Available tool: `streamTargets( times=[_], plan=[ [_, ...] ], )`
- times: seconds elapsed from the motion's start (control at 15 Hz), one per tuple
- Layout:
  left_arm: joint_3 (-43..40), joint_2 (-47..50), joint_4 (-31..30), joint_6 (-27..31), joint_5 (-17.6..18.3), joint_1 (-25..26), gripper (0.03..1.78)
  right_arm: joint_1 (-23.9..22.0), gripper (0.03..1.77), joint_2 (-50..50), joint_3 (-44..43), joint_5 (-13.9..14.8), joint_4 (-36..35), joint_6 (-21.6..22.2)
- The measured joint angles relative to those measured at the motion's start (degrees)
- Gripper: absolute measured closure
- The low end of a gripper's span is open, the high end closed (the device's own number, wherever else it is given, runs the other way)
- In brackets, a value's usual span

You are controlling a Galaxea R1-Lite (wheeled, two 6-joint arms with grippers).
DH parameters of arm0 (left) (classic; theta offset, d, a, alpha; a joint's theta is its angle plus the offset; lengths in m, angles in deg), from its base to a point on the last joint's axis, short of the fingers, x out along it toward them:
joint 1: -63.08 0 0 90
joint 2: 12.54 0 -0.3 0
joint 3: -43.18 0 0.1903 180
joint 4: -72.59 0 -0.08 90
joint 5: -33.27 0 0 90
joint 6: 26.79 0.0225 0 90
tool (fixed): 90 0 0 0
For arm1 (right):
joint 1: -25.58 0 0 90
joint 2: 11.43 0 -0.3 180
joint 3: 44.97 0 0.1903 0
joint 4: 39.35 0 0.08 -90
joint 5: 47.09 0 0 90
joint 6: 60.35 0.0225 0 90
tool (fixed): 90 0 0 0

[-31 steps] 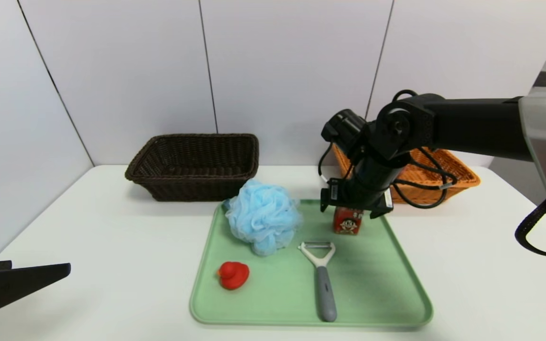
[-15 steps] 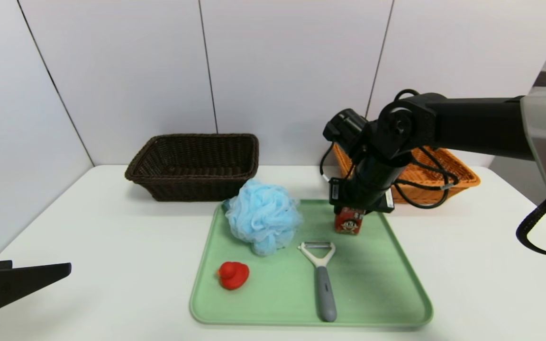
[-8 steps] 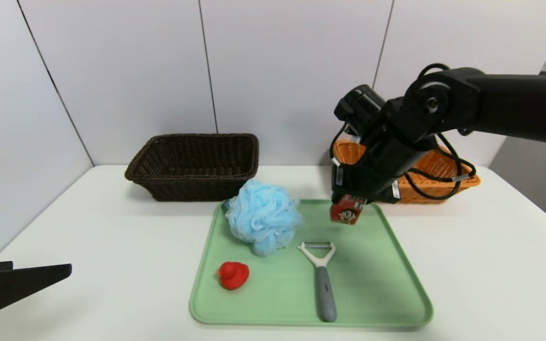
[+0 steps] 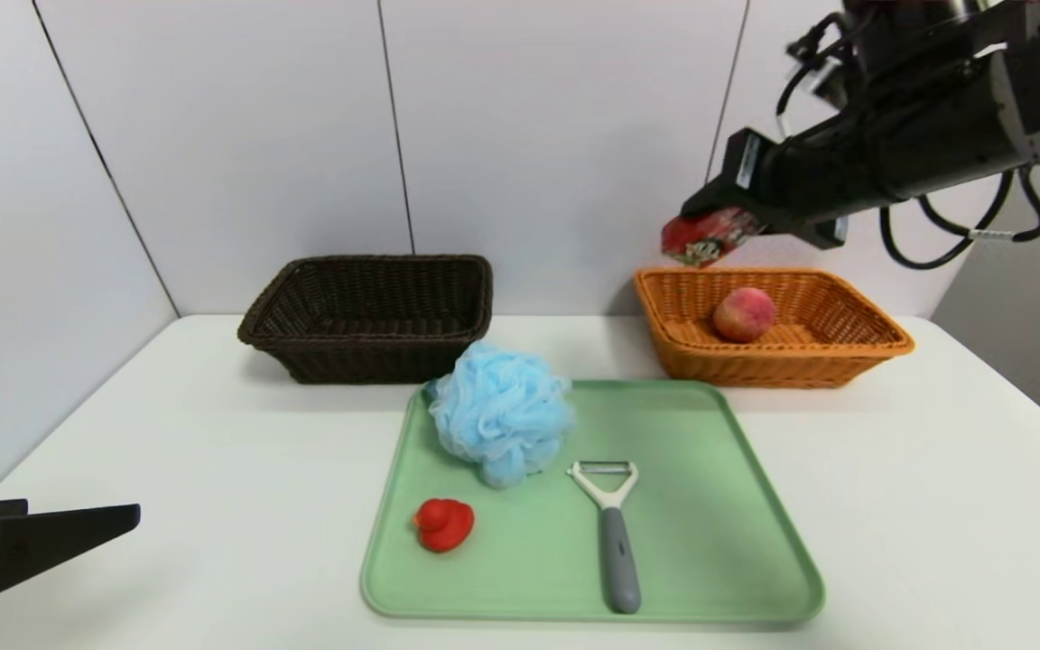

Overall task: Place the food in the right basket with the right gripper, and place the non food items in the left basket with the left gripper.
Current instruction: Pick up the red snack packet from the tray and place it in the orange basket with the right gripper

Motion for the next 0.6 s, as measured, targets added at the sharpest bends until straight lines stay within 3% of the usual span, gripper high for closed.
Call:
streamTargets(
  times=[0.33,0.6],
  plan=[
    [0.27,-0.18,0.0,0.02,-0.02,-0.26,0.12,-13.18,1.06,-1.96,0.0,-0.61,-4.04,-1.07],
    [0.11,-0.2,0.0,0.02,-0.06,-0.28,0.12,-19.81,1.06,-7.52,0.0,-0.04,-4.28,-1.93]
  ],
)
